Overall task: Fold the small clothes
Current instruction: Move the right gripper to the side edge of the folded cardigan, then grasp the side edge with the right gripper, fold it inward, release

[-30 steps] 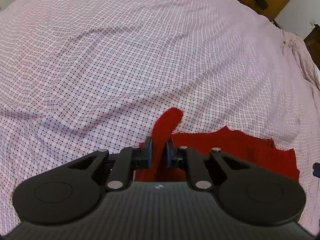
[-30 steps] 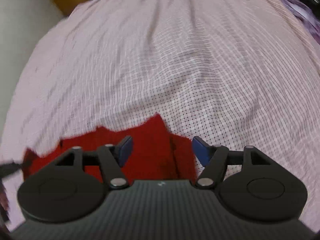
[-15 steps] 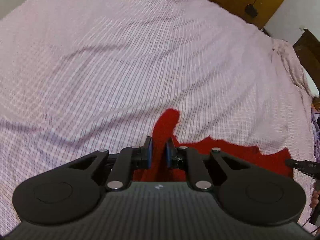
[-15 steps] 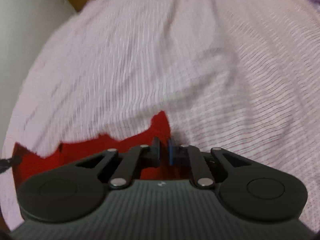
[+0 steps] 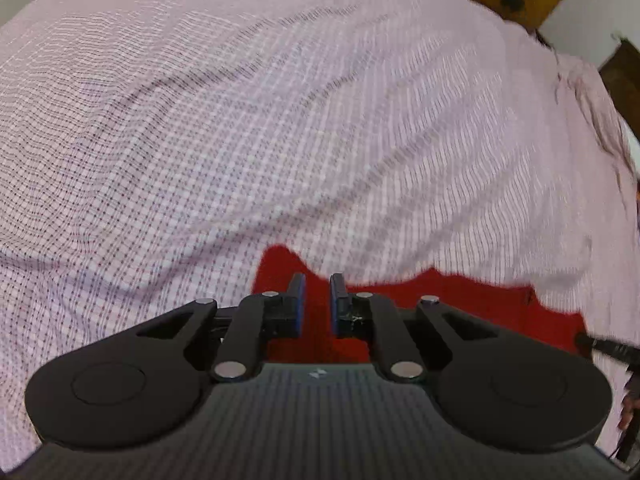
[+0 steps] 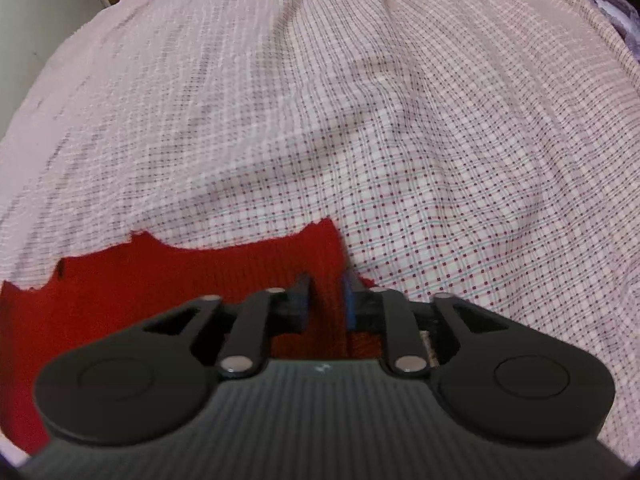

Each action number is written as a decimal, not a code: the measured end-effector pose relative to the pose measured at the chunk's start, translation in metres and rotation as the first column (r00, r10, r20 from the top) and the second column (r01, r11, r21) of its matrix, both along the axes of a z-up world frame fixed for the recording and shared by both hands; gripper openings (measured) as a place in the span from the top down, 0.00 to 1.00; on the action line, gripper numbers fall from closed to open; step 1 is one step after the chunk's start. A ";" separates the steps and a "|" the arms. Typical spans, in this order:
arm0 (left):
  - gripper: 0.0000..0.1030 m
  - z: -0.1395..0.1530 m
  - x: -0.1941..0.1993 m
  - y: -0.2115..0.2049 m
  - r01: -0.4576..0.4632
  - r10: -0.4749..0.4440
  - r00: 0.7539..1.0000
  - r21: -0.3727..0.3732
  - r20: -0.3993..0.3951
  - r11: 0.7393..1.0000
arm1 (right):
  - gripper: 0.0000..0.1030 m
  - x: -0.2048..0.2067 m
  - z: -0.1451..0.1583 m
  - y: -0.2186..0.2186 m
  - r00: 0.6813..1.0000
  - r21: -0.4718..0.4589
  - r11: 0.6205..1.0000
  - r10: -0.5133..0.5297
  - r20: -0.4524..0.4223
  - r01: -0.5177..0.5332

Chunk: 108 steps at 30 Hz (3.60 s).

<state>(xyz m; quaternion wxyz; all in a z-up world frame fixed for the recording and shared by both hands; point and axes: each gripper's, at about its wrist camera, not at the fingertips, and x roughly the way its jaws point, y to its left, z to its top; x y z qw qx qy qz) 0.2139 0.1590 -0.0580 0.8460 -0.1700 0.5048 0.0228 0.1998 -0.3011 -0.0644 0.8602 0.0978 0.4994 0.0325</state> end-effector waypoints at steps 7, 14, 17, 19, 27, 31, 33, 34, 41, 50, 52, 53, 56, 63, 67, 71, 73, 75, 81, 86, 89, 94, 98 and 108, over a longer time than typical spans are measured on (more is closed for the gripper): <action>0.53 0.007 -0.035 -0.024 -0.008 0.008 0.999 0.002 -0.035 1.000 | 0.41 -0.050 0.036 -0.008 0.999 0.018 1.000 -0.019 0.041 0.019; 0.45 0.003 -0.068 -0.047 -0.034 0.036 0.995 0.025 -0.090 0.999 | 0.40 -0.094 0.015 -0.006 0.993 0.044 0.999 0.031 -0.110 -0.026; 0.42 0.001 -0.080 -0.051 -0.033 0.038 0.994 0.056 -0.106 0.998 | 0.40 -0.104 0.004 -0.002 0.989 0.033 0.998 0.049 -0.140 -0.044; 0.40 -0.001 -0.088 -0.052 -0.031 0.039 0.993 0.075 -0.110 0.997 | 0.41 -0.108 -0.001 -0.003 0.989 0.036 0.998 0.050 -0.142 -0.045; 0.40 0.001 -0.110 -0.057 -0.053 0.066 0.990 0.105 -0.123 0.993 | 0.36 -0.126 -0.014 -0.019 0.987 0.044 0.999 0.032 -0.158 -0.025; 0.40 0.006 -0.117 -0.064 -0.054 0.069 0.990 0.119 -0.123 0.991 | 0.36 -0.141 -0.010 -0.025 0.984 0.022 0.999 0.050 -0.169 -0.047; 0.40 0.008 -0.121 -0.068 -0.059 0.074 0.990 0.124 -0.123 0.990 | 0.36 -0.144 -0.007 -0.028 0.983 0.037 0.998 0.052 -0.175 -0.046; 0.40 0.010 -0.122 -0.070 -0.062 0.077 0.989 0.126 -0.123 0.990 | 0.36 -0.144 -0.005 -0.030 0.983 0.042 0.998 0.053 -0.175 -0.047; 0.40 0.018 -0.131 -0.085 -0.065 0.084 0.989 0.147 -0.124 0.987 | 0.21 -0.147 0.019 -0.041 0.994 0.124 0.992 0.016 -0.105 -0.002; 0.40 0.006 -0.136 -0.099 -0.056 0.080 0.986 0.160 -0.145 0.986 | 0.20 -0.126 0.009 -0.045 0.992 0.327 0.942 -0.035 -0.125 0.074; 0.40 0.002 -0.135 -0.101 -0.055 0.081 0.985 0.168 -0.151 0.984 | 0.20 -0.126 0.006 -0.043 0.992 0.329 0.942 -0.035 -0.120 0.073; 0.40 0.001 -0.134 -0.102 -0.056 0.082 0.985 0.167 -0.151 0.984 | 0.20 -0.124 0.003 -0.042 0.992 0.330 0.942 -0.030 -0.119 0.068; 0.40 -0.002 -0.130 -0.104 -0.048 0.074 0.986 0.166 -0.149 0.985 | 0.20 -0.117 -0.006 -0.038 0.992 0.335 0.941 -0.003 -0.128 0.047; 0.39 -0.012 -0.123 -0.110 -0.026 0.058 0.983 0.182 -0.174 0.983 | 0.18 -0.101 -0.032 -0.031 0.988 0.319 0.947 0.005 -0.157 0.046; 0.37 -0.014 -0.122 -0.110 -0.018 0.051 0.982 0.184 -0.179 0.983 | 0.17 -0.097 -0.035 -0.030 0.984 0.335 0.941 0.004 -0.176 0.056; 0.37 -0.015 -0.122 -0.109 -0.017 0.050 0.982 0.180 -0.181 0.984 | 0.17 -0.091 -0.033 -0.029 0.985 0.350 0.934 -0.005 -0.172 0.066; 0.37 -0.016 -0.123 -0.108 -0.019 0.052 0.981 0.176 -0.185 0.984 | 0.17 -0.089 -0.028 -0.028 0.989 0.362 0.930 -0.016 -0.145 0.067; 0.37 -0.016 -0.124 -0.107 -0.023 0.057 0.980 0.171 -0.192 0.985 | 0.17 -0.086 -0.027 -0.024 0.990 0.358 0.931 -0.025 -0.137 0.073; 0.36 -0.013 -0.136 -0.109 -0.048 0.082 0.973 0.160 -0.214 0.986 | 0.12 -0.072 -0.046 -0.018 0.988 0.380 0.924 0.020 -0.151 0.039; 0.36 -0.011 -0.153 -0.116 -0.080 0.109 0.970 0.138 -0.217 0.987 | 0.12 -0.068 -0.059 -0.029 0.982 0.477 0.871 -0.034 -0.186 0.120; 0.36 -0.015 -0.163 -0.118 -0.107 0.128 0.965 0.104 -0.229 0.989 | 0.11 -0.069 -0.058 -0.025 0.985 0.472 0.875 -0.023 -0.172 0.103; 0.36 -0.019 -0.173 -0.121 -0.102 0.117 0.963 0.072 -0.242 0.992 | 0.11 -0.070 -0.060 -0.017 0.987 0.459 0.883 -0.032 -0.155 0.101; 0.36 -0.019 -0.175 -0.116 -0.086 0.100 0.963 0.066 -0.249 0.994 | 0.30 -0.071 -0.055 -0.012 0.987 0.477 0.872 -0.046 -0.152 0.114; 0.36 -0.006 -0.177 -0.077 -0.102 0.109 0.969 0.040 -0.222 0.994 | 0.66 -0.079 -0.015 -0.010 0.996 0.480 0.876 -0.004 -0.089 0.046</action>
